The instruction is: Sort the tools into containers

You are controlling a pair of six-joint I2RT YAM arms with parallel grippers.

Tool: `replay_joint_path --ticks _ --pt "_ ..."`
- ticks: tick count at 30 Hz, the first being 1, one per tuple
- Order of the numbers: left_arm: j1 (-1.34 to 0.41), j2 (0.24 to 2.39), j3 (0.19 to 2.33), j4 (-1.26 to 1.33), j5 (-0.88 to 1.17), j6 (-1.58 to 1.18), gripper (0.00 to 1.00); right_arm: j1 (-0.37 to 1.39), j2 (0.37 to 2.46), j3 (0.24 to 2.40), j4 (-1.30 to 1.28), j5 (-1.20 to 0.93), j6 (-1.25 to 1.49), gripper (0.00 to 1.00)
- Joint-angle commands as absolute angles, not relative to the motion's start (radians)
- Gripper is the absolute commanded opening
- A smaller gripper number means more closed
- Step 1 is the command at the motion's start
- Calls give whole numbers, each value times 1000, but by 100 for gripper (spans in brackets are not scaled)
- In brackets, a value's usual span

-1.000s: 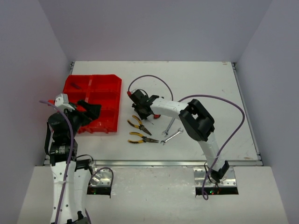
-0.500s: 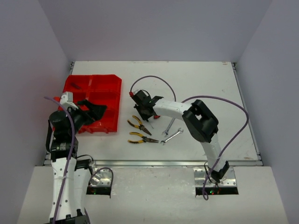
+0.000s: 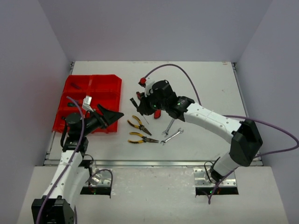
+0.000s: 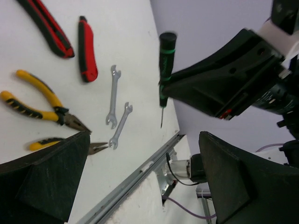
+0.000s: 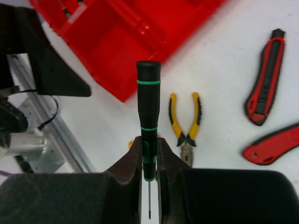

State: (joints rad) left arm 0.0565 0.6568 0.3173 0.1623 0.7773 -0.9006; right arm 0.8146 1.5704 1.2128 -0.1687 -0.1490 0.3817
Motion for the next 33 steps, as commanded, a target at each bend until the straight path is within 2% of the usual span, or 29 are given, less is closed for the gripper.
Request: replay_joint_path --ticks 1,4,8,12,13,14,19,20,21,23,24,25,27,29,33 --pt "-20 715 345 402 770 -986 100 815 1537 1164 -41 -411 477 7" --pt "-28 757 335 441 756 -989 94 816 1533 1161 -13 -487 502 7" --pt "-47 814 336 506 758 -1010 79 818 1530 1147 23 -551 534 8" --pt "-110 832 342 538 727 -1018 68 821 1533 1136 77 -576 558 8" --pt "-126 835 347 545 712 -1017 62 821 1540 1139 85 -580 562 8" --pt "-130 837 348 548 701 -1017 50 821 1549 1146 87 -584 563 8" --pt "-136 840 367 538 690 -1017 3 821 1567 1146 107 -584 575 9" --pt "-137 836 372 527 682 -1014 0 821 1567 1144 107 -575 573 12" --pt "-137 830 381 467 667 -992 0 822 1564 1141 101 -563 567 21" --pt "-131 835 491 255 522 -912 0 820 1549 1134 53 -438 545 80" --pt "-120 848 563 74 426 -836 0 818 1534 1133 4 -346 527 98" --pt "-101 860 616 -123 337 -755 0 815 1515 1128 -55 -271 511 99" --pt "-60 891 761 -296 47 -700 0 779 1481 1090 -102 -101 503 99" --pt "76 906 826 -442 -152 -667 0 729 1427 1034 -149 -45 506 99" --pt "369 1014 918 -533 -246 -645 0 641 1288 889 -192 91 536 99"
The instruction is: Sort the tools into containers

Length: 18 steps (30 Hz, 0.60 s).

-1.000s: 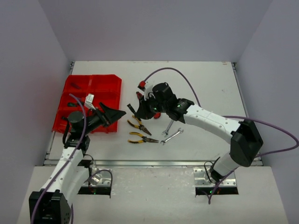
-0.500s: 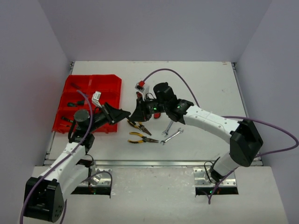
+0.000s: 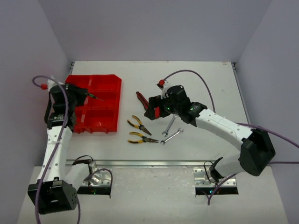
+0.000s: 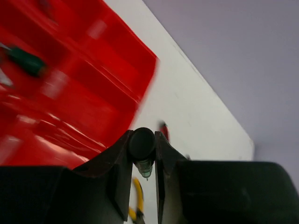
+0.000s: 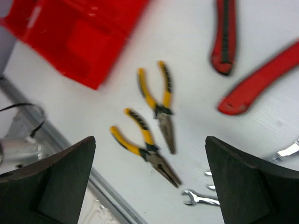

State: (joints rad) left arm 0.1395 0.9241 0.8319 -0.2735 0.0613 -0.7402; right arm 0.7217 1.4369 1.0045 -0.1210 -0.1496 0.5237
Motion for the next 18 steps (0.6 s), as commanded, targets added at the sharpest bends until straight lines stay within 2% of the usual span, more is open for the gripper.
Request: replay_joint_path --ticks 1,5,14,18 --pt "415 1041 936 -549 -272 -649 0 632 1259 847 -194 139 542 99" --pt "477 1106 936 -566 -469 -708 0 624 1161 758 -193 246 528 99" --pt "506 1152 868 -518 -503 -868 0 620 1103 722 -196 175 511 99" --pt "505 1157 804 -472 -487 -884 13 618 1076 712 -196 179 505 99"
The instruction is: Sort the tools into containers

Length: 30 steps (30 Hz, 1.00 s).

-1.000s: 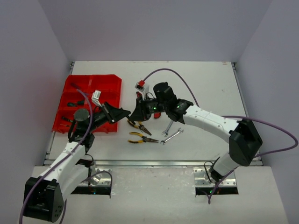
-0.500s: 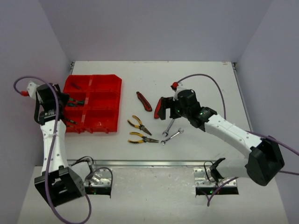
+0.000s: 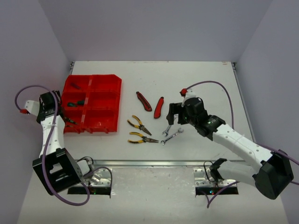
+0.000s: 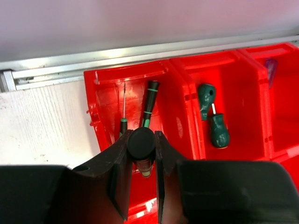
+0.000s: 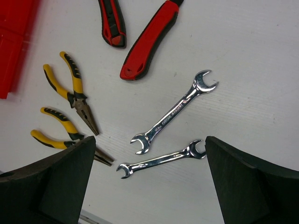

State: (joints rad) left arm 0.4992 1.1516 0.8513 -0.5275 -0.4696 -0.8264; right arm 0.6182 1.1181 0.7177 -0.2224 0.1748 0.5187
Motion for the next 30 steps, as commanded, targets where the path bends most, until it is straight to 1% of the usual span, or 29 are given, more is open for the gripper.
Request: replay_joint_path --ticks 1,2,3,4,5,6,7,10,14,16,17,19,21,22,24,27,30 --pt "507 1164 791 -479 -477 -884 24 616 1065 708 -195 178 504 99" --pt "507 1164 782 -479 -462 -881 40 615 1059 707 -195 178 503 99" --pt "506 1160 769 -472 -445 -876 53 615 1055 706 -195 178 503 99" --pt "505 1147 753 -456 -422 -868 69 613 1056 705 -195 175 506 99" --pt "506 1135 726 -435 -382 -859 90 612 1059 704 -195 166 511 99" --pt "504 1117 717 -431 -366 -859 95 612 1063 704 -195 161 514 99" --pt "503 1087 710 -428 -340 -856 99 612 1077 703 -195 157 522 99" --pt "499 1031 717 -431 -285 -824 100 612 1121 716 -212 203 545 99" --pt "477 883 774 -459 -149 -745 100 611 1283 811 -359 339 671 99" --pt "452 802 779 -463 -71 -693 100 611 1364 906 -410 344 720 99" --pt "440 793 777 -466 -46 -674 100 611 1399 917 -428 336 739 99" --pt "418 695 756 -483 12 -623 100 612 1489 998 -426 288 760 99" --pt "413 634 731 -495 90 -566 100 614 1573 1035 -419 266 788 99" --pt "405 602 724 -500 115 -547 100 614 1592 1060 -424 277 801 99" --pt "355 525 720 -524 143 -507 100 615 1693 1133 -451 325 831 98" --pt "292 457 712 -519 142 -492 100 615 1793 1222 -476 360 859 93" --pt "268 426 697 -494 159 -484 100 615 1894 1317 -479 378 876 82"
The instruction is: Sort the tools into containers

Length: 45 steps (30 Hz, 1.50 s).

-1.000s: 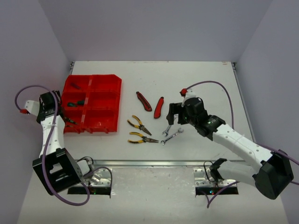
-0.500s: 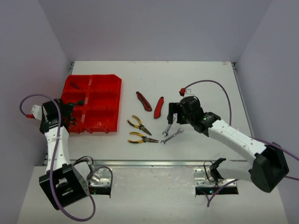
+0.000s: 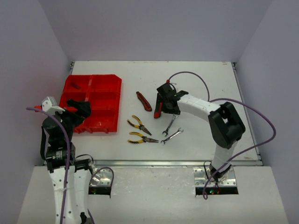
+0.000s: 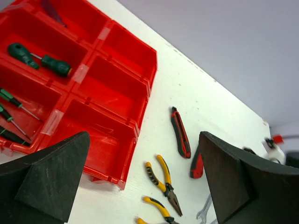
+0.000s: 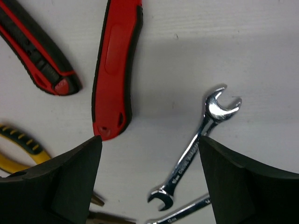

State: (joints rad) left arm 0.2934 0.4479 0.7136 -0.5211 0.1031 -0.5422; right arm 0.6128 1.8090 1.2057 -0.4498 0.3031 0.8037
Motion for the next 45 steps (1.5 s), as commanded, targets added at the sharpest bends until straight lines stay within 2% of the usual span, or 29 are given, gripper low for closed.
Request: replay_joint_path --ticks 1,4,10,12,16,18,22,25,26,29,31,34,35,40,43,45 --pt "265 436 698 -494 165 -481 100 614 1924 1344 -489 378 882 81" --pt "252 458 695 -489 197 -472 100 623 2038 1452 -508 358 852 70" --pt "236 440 686 -469 221 -469 100 636 2170 1549 -546 368 854 59" --pt "231 436 684 -466 225 -468 100 637 2182 1533 -565 384 881 44" --pt "229 453 675 -448 274 -462 100 659 2104 1416 -519 426 896 21" --pt "227 475 675 -446 299 -455 100 682 2047 1347 -481 473 890 21" --pt "227 543 668 -420 439 -448 100 726 1870 1240 -395 517 789 4" --pt "225 565 619 -320 618 -508 100 761 1694 1127 -291 490 674 0" --pt "223 572 582 -245 709 -561 100 779 1593 1074 -237 418 601 0" --pt "203 575 451 78 926 -769 100 791 1332 844 38 27 465 1" --pt "154 560 367 296 984 -901 100 786 1200 696 201 -171 449 3" --pt "47 541 343 376 923 -917 100 784 1090 650 244 -308 457 3" --pt "-38 547 341 425 886 -913 100 784 1069 649 254 -376 475 3" --pt "-310 657 398 492 709 -870 97 784 1061 702 305 -590 529 3" --pt "-379 666 399 567 627 -878 97 784 1067 708 341 -676 563 4" --pt "-408 723 396 642 629 -906 90 785 1075 700 400 -749 600 4"
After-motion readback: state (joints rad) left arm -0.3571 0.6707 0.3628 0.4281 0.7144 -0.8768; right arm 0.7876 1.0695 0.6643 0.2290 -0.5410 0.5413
